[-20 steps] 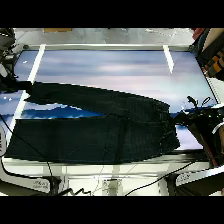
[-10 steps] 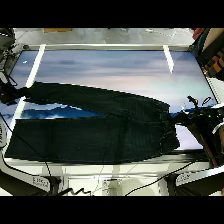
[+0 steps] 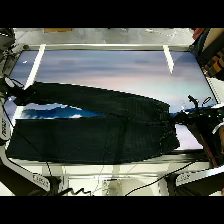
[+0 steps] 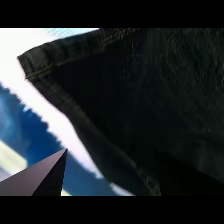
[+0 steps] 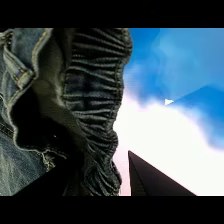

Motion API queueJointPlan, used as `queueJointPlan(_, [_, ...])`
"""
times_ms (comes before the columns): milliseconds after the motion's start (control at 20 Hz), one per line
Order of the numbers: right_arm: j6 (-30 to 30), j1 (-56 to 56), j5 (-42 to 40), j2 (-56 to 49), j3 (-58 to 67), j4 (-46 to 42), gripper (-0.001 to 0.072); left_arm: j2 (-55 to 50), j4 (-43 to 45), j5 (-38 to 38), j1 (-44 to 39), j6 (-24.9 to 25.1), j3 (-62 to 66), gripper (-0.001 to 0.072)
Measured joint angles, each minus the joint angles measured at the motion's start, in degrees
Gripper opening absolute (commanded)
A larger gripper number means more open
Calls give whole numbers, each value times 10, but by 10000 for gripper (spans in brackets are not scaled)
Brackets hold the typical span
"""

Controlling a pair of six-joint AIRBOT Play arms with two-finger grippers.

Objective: Fold the clothes and pants, and hang the long-sleeved shirts on hangers.

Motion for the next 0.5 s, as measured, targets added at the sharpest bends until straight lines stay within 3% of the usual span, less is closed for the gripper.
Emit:
queueJointPlan(50, [0, 0, 0, 0, 0, 0, 328, -4, -4, 6, 0, -5, 0, 574])
queueJointPlan(100, [0, 0, 0, 0, 0, 0, 329, -7, -9, 9, 0, -8, 0, 487])
queueJointPlan(150, [0, 0, -1, 0, 0, 0, 328, -9, -11, 17, 0, -9, 0, 340])
queueJointPlan(200, [0, 0, -1, 0, 0, 0, 329, -12, -12, 20, 0, -10, 0, 276])
queueJointPlan(350, [0, 0, -2, 0, 0, 0, 328, -17, -15, 28, 0, -10, 0, 262])
queueJointPlan(400, [0, 0, -2, 0, 0, 0, 328, -18, -16, 27, 0, -10, 0, 194])
queueJointPlan(450, [0, 0, -2, 0, 0, 0, 329, -18, -16, 24, 0, -8, 0, 51])
queueJointPlan(500, [0, 0, -2, 0, 0, 0, 328, -18, -17, 21, 0, -2, 0, 24])
